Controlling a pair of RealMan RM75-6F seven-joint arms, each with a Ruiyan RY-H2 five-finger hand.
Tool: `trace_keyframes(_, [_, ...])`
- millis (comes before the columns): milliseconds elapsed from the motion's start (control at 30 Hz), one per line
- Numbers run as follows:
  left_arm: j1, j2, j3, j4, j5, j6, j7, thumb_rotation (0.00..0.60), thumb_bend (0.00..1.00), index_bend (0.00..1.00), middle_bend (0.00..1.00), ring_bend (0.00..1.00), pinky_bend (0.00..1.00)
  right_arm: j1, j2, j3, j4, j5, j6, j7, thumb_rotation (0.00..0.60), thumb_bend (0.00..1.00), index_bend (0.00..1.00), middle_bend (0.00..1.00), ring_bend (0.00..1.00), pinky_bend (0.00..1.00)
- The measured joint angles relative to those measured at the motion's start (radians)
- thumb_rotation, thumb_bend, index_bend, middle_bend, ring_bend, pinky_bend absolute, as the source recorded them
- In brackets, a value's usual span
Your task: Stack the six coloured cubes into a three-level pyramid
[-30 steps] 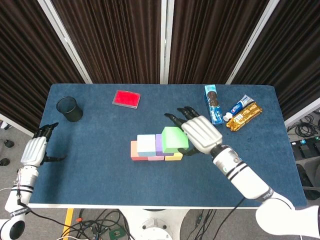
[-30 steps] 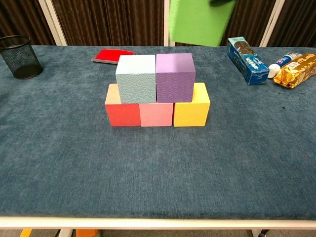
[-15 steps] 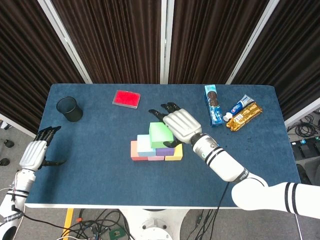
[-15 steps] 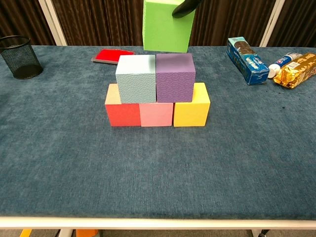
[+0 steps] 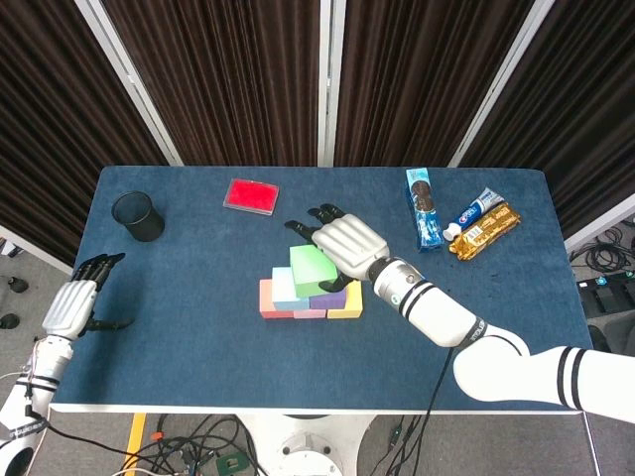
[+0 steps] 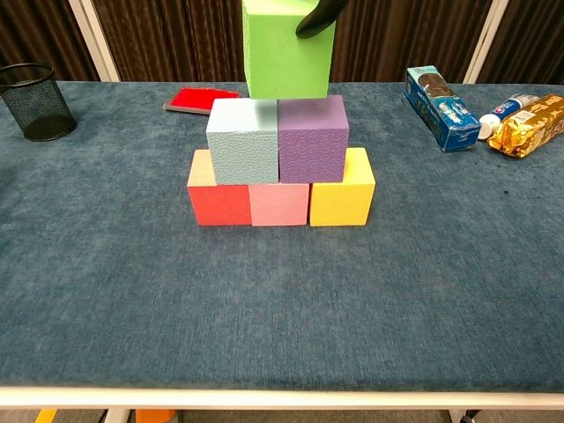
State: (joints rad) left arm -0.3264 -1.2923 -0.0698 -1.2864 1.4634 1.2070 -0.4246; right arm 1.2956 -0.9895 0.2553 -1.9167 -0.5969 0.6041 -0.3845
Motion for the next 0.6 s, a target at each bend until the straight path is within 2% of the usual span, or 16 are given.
trace_keyframes(200, [0.002,-0.002,0.005,0.003,0.003,0.005,-0.012,0.600,0.00,0.08,0.09,0.00,0.07,0.060,-0.004,-0.035,-0.018,0.081,0.054,-0.040,0.600,0.23,0.00,0.48,0.02,0.00])
trace_keyframes(433, [0.001,0.000,0.015,0.006,0.013,0.005,-0.023,0.600,0.00,0.08,0.09,0.00,0.07,0.151,-0.028,-0.091,-0.059,0.242,0.164,-0.125,0.600,0.23,0.00,0.48,0.02,0.00])
trace_keyframes(600, [0.002,-0.001,0.020,0.009,0.014,0.005,-0.030,0.600,0.00,0.08,0.09,0.00,0.07,0.194,-0.061,-0.112,-0.066,0.301,0.203,-0.161,0.600,0.23,0.00,0.48,0.02,0.00])
